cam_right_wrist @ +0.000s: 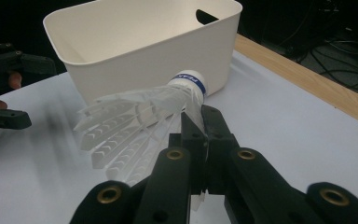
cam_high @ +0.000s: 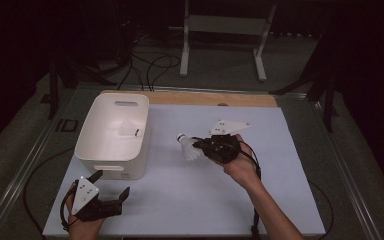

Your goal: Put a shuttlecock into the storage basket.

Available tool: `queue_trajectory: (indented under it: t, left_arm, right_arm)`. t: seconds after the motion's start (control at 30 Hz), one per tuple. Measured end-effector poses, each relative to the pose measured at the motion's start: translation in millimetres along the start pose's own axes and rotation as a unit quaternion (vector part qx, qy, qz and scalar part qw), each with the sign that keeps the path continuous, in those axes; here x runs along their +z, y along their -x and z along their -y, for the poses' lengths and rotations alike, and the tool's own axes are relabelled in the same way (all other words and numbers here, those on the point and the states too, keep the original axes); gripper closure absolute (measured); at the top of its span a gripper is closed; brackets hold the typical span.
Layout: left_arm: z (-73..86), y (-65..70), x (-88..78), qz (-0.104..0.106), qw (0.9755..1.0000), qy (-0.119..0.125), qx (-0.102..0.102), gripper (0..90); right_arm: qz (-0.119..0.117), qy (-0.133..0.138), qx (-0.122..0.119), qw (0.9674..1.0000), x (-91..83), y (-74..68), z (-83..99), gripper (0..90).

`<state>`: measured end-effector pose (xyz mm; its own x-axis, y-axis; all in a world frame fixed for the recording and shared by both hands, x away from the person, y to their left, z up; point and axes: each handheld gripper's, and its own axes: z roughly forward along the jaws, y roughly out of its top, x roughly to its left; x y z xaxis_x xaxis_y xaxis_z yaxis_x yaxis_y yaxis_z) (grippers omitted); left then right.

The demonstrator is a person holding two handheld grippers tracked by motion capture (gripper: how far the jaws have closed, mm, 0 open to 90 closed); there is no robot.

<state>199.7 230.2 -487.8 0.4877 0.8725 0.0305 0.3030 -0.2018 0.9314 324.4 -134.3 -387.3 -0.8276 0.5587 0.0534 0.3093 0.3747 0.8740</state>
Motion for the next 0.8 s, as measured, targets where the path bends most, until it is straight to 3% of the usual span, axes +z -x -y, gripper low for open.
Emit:
queue_trajectory:
  t: [0.8]
  left_arm:
    - [0.0, 0.1, 0.0, 0.000, 1.0000, 0.000, -0.001, 0.0]
  right_arm:
    - [0.008, 0.010, 0.007, 0.9999, 1.2, 0.3, -11.3, 89.6]
